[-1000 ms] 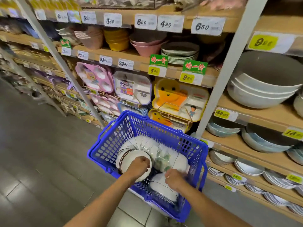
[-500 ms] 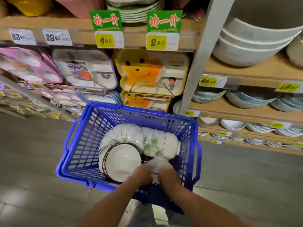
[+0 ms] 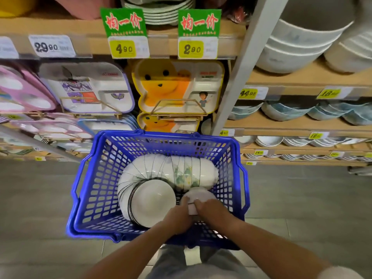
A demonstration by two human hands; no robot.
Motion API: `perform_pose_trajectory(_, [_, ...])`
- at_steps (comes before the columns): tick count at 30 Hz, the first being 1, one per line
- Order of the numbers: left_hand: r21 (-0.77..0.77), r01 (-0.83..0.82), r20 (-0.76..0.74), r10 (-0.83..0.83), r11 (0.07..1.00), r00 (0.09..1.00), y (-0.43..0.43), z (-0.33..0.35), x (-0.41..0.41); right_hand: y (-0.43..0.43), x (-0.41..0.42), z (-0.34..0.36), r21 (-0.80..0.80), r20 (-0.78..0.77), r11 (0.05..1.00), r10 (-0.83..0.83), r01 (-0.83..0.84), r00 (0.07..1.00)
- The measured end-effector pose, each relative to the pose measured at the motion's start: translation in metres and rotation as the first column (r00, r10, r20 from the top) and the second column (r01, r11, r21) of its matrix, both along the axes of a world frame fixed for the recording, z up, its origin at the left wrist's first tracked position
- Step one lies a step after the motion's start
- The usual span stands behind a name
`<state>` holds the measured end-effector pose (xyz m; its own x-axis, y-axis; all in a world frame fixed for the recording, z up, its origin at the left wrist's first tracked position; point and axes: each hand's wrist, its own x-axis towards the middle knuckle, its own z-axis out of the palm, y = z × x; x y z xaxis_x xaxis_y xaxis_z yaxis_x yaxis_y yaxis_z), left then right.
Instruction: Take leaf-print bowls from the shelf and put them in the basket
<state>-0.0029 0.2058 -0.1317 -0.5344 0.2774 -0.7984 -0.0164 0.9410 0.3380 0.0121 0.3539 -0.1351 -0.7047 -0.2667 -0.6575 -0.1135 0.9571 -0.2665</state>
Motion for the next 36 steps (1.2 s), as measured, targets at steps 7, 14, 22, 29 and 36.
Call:
perform_pose_trajectory(7, [0.013,0.146,-0.191,-0.141,0.989,0.971,-0.012,0.022,-0.006,0.001,-0.031,0.043,0.146,-0.076,0.920,0.378,-0.365,0.923])
perform_pose_trajectory(14, [0.080,0.099,-0.200,-0.082,0.992,0.976,-0.017,0.021,-0.010,0.008,-0.034,0.061,0.165,-0.167,0.904,0.419,-0.393,0.893])
perform_pose_trajectory(22, [0.055,0.170,-0.319,-0.144,0.984,0.937,-0.013,0.033,-0.011,0.009,-0.043,0.083,0.117,-0.249,0.896,0.444,-0.429,0.860])
perform_pose_trajectory(29, [0.199,0.088,-0.313,-0.022,0.976,0.950,-0.015,0.042,-0.011,0.021,-0.046,0.086,0.061,-0.330,0.926,0.370,-0.372,0.869])
perform_pose_trajectory(36, [0.231,0.080,-0.333,0.002,0.970,0.943,-0.019,0.047,-0.008,0.032,-0.040,0.085,-0.097,-0.326,0.966,0.196,-0.240,0.925])
